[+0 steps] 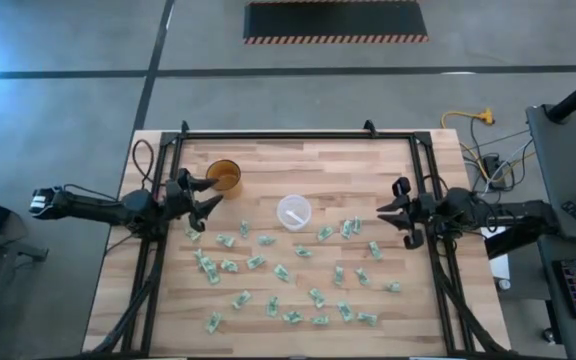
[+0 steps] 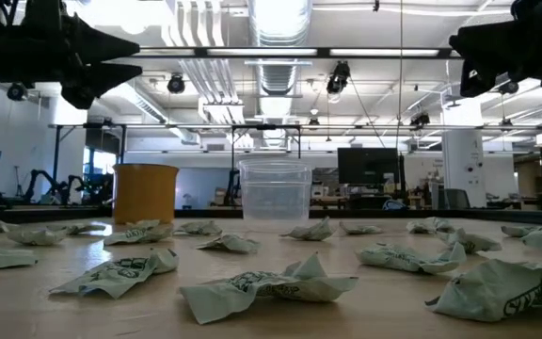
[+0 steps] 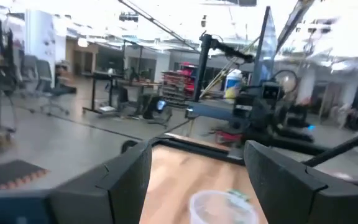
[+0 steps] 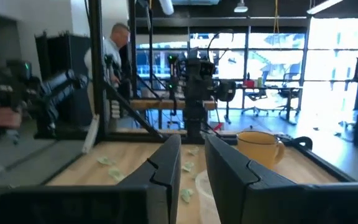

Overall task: Pick and place Stevia / Truvia into bins
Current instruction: Put the stevia packet into the transparent container

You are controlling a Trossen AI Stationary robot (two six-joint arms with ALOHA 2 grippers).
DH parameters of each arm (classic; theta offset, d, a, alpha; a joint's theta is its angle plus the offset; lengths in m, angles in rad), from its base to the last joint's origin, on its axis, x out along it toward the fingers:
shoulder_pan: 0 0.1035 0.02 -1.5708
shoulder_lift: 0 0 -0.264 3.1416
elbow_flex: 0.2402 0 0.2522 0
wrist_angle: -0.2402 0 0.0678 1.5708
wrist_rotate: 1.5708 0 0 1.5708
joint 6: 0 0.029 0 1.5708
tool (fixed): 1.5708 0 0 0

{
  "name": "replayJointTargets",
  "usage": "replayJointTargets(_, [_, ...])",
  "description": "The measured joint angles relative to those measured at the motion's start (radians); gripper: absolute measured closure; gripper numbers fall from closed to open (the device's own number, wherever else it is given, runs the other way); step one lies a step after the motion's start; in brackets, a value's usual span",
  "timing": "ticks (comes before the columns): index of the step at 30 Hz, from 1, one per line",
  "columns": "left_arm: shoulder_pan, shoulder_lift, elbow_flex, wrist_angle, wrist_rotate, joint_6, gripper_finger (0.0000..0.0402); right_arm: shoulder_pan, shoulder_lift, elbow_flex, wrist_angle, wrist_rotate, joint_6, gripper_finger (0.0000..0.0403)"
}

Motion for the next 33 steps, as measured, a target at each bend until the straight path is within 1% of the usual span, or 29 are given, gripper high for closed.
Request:
replayJointTargets(2, [0.0, 0.008, -0.001, -0.02, 0.046, -0.052, 0.0161, 0.0, 0.019, 0.0, 0.003, 0.0, -0.033, 0.0337])
replayJointTargets(4, [0.0, 0.014, -0.002, -0.061, 0.158, -0.079, 0.0161, 0.0, 0.04, 0.0, 0.004, 0.0, -0.045, 0.0338])
replayJointTargets(6, [-0.001, 0.03, -0.007, -0.063, 0.242, -0.123, 0.0161, 0.0, 0.064, 0.0, 0.004, 0.0, -0.043, 0.0339])
replayJointTargets(8, [-0.001, 0.065, -0.011, -0.057, 0.287, -0.17, 0.0161, 0.0, 0.092, 0.0, 0.004, -0.001, -0.035, 0.0339])
replayJointTargets(10, [-0.001, 0.116, -0.017, -0.061, 0.32, -0.177, 0.0161, 0.0, 0.116, 0.0, 0.004, -0.001, -0.046, 0.0338])
replayJointTargets(16, [0.0, 0.289, -0.024, -0.036, 0.325, -0.146, 0.0161, -0.001, 0.164, 0.014, 0.007, 0.0, -0.236, 0.0332])
replayJointTargets(18, [0.0, 0.343, -0.025, 0.015, 0.287, -0.144, 0.0161, 0.0, 0.173, 0.025, 0.009, 0.0, -0.261, 0.0333])
replayJointTargets(20, [0.001, 0.385, -0.021, 0.095, 0.223, -0.118, 0.0161, -0.001, 0.184, 0.034, 0.009, 0.001, -0.263, 0.0335])
replayJointTargets(21, [0.001, 0.404, -0.022, 0.115, 0.211, -0.104, 0.0161, 0.0, 0.188, 0.037, 0.008, 0.001, -0.249, 0.0337])
replayJointTargets(25, [0.001, 0.47, -0.009, 0.139, 0.263, -0.065, 0.0161, 0.0, 0.207, 0.053, 0.007, -0.002, -0.157, 0.0342])
replayJointTargets(28, [0.0, 0.509, 0.014, 0.141, 0.251, -0.054, 0.0161, 0.0, 0.224, 0.056, 0.006, -0.005, -0.16, 0.0344])
replayJointTargets(30, [0.0, 0.533, 0.025, 0.141, 0.244, -0.016, 0.0161, 0.0, 0.234, 0.056, 0.005, -0.005, -0.164, 0.0344])
replayJointTargets(33, [0.0, 0.585, 0.034, 0.154, 0.251, -0.021, 0.0161, 0.0, 0.251, 0.056, 0.005, -0.005, -0.164, 0.0344])
